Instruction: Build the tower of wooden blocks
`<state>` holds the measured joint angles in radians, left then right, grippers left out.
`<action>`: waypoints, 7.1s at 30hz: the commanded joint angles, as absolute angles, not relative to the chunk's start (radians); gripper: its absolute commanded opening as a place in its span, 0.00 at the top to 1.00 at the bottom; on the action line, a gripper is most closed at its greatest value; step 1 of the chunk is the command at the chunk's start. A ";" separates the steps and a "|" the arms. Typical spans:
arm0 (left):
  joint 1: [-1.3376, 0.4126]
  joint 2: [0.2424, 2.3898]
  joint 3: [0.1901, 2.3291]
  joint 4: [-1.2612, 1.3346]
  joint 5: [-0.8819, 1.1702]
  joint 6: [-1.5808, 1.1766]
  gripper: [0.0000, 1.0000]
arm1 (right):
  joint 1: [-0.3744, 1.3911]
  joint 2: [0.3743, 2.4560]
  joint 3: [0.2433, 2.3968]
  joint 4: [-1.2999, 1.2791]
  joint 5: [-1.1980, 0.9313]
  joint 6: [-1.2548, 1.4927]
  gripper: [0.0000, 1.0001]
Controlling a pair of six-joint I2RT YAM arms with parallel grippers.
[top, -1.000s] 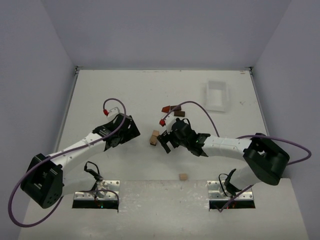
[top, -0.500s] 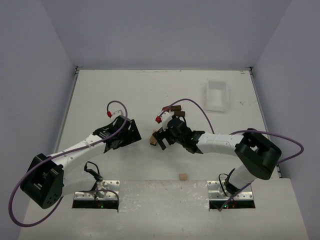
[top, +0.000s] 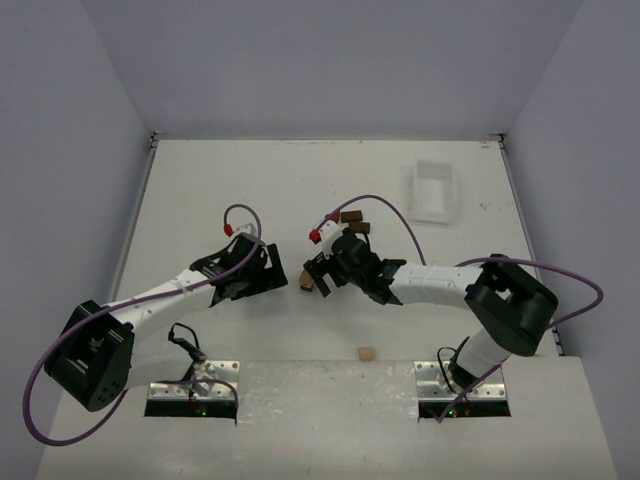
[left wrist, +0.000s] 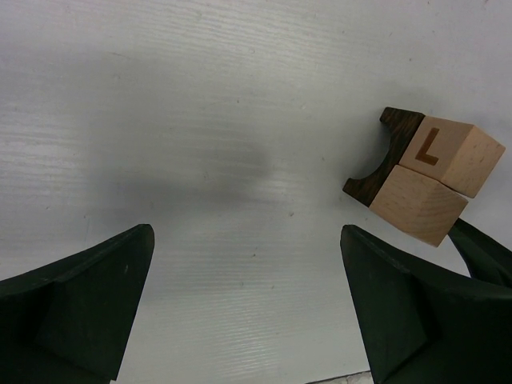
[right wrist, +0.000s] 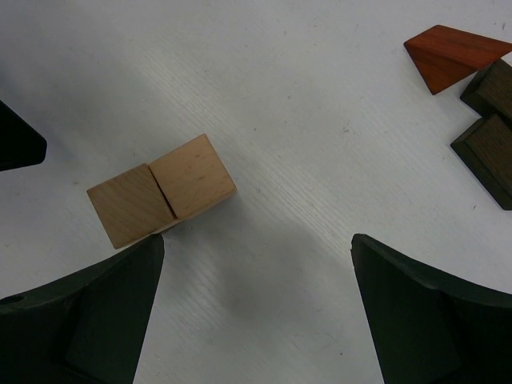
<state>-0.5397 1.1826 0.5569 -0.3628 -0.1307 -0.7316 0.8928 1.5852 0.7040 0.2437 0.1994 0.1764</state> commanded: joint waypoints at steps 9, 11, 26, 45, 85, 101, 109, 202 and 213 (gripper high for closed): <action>-0.570 1.255 0.588 -0.281 -0.092 -0.707 0.00 | 0.899 1.399 0.650 0.145 0.242 0.254 0.01; -0.574 1.266 0.594 -0.280 -0.090 -0.706 0.00 | 0.899 1.362 0.623 0.144 0.252 0.262 0.01; -0.589 1.313 0.641 -0.267 -0.141 -0.732 0.00 | 0.899 1.286 0.577 0.088 0.344 0.265 0.01; -0.593 1.354 0.653 -0.242 -0.101 -0.732 0.00 | 0.899 1.246 0.535 0.097 0.361 0.255 0.01; -0.601 1.318 0.659 -0.295 -0.158 -0.726 0.00 | 0.900 1.277 0.557 0.076 0.328 0.227 0.01; -0.600 1.141 0.642 -0.453 -0.307 -0.742 0.00 | 0.927 1.484 0.763 0.084 -0.016 -0.049 0.01; -0.600 1.114 0.637 -0.475 -0.336 -0.733 0.00 | 0.939 1.547 0.832 0.092 -0.039 -0.065 0.01; -0.650 1.540 1.214 -0.425 -0.249 -0.503 0.00 | 0.400 1.693 0.989 0.035 -0.227 -0.252 0.01; -0.646 1.465 1.096 -0.378 -0.255 -0.503 0.00 | 0.396 1.904 1.125 0.005 -0.273 -0.232 0.01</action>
